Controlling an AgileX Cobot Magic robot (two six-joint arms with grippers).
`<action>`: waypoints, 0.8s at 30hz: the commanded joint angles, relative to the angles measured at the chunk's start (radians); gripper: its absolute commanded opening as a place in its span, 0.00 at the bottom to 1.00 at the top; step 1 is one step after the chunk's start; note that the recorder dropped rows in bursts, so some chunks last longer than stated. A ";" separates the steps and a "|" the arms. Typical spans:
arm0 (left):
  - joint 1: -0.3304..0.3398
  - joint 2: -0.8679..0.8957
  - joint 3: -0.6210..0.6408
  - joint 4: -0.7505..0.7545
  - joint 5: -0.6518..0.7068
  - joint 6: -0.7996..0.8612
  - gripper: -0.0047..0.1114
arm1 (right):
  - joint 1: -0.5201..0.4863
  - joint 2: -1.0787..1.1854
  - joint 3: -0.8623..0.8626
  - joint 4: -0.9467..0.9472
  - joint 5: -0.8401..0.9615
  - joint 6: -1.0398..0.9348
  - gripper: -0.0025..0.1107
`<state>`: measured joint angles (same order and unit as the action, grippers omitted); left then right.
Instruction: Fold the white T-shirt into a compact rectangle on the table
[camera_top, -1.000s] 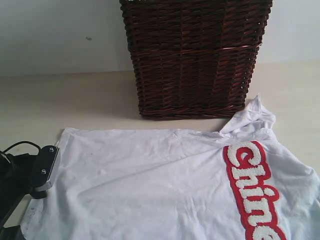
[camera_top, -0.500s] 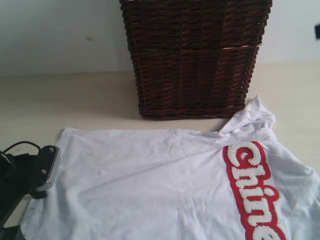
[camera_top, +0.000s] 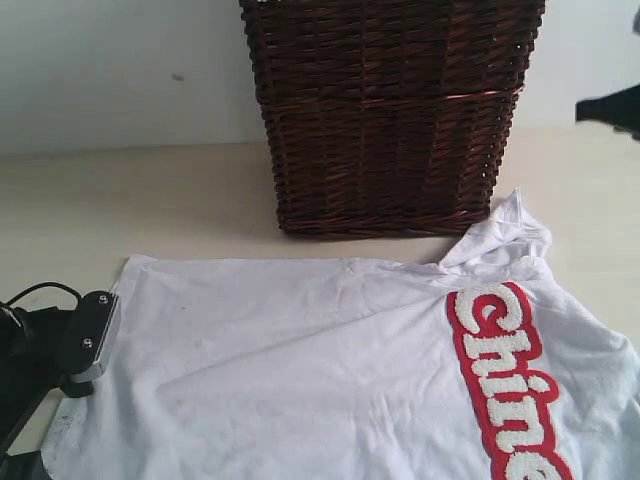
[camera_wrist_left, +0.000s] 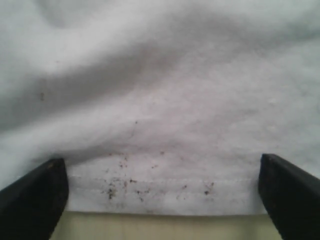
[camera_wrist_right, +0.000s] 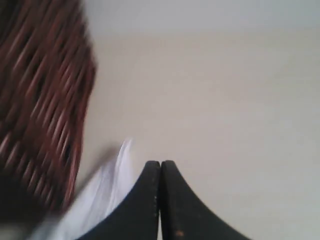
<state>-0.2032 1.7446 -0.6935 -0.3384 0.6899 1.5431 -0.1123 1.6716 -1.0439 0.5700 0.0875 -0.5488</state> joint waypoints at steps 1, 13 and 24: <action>-0.006 0.035 0.021 0.009 -0.009 -0.003 0.90 | -0.010 0.100 -0.078 0.176 -0.291 0.063 0.02; -0.006 0.035 0.021 0.009 -0.009 -0.003 0.90 | 0.029 0.341 -0.462 0.296 0.243 -0.073 0.02; -0.006 0.035 0.021 0.009 -0.009 -0.003 0.90 | 0.137 0.435 -0.611 0.694 0.604 -0.538 0.02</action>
<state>-0.2032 1.7446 -0.6935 -0.3384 0.6899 1.5431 -0.0154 2.0994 -1.6384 1.1579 0.6319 -0.9843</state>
